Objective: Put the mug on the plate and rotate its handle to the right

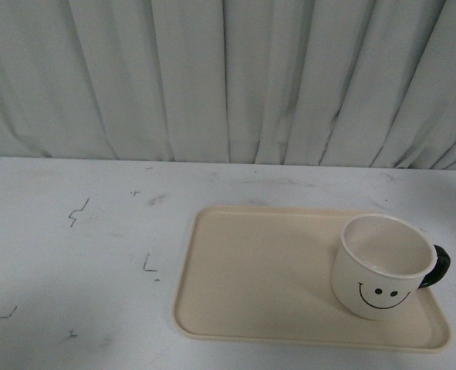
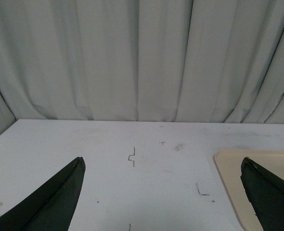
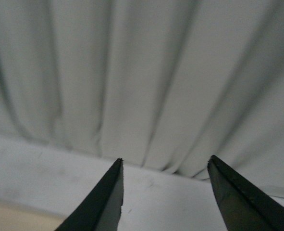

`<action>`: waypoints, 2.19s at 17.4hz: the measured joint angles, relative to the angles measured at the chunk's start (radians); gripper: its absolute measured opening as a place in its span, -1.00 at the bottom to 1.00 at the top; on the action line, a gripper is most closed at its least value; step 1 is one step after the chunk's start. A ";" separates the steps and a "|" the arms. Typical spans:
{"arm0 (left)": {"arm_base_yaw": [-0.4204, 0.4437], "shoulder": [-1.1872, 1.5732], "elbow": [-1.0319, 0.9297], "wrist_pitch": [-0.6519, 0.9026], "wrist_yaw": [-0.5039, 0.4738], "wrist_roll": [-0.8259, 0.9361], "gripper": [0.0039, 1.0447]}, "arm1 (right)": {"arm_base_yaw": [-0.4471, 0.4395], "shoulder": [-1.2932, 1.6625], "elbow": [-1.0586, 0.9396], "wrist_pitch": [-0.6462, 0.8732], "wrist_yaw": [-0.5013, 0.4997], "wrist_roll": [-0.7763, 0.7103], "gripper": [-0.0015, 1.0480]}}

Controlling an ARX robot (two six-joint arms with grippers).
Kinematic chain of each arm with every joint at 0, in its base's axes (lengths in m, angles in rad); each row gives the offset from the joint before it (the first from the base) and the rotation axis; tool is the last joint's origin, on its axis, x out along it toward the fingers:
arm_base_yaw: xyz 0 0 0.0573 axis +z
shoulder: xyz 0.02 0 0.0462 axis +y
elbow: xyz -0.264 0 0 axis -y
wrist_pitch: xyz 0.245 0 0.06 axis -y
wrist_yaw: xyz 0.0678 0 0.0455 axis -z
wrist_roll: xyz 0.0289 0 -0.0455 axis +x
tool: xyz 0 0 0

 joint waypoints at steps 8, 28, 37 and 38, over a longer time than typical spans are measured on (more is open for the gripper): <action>0.000 0.000 0.000 0.000 0.001 0.000 0.88 | 0.066 -0.454 -0.572 0.243 0.231 0.223 -0.96; 0.000 0.000 0.000 0.000 0.001 0.000 0.88 | 0.066 -1.111 -0.792 -0.174 0.233 0.223 -0.96; 0.000 0.000 0.000 0.000 0.001 0.000 0.88 | 0.066 -1.390 -0.792 -0.446 0.233 0.223 -0.96; 0.000 0.000 0.000 0.000 0.001 0.000 0.88 | 0.066 -1.408 -0.792 -0.463 0.233 0.223 -0.96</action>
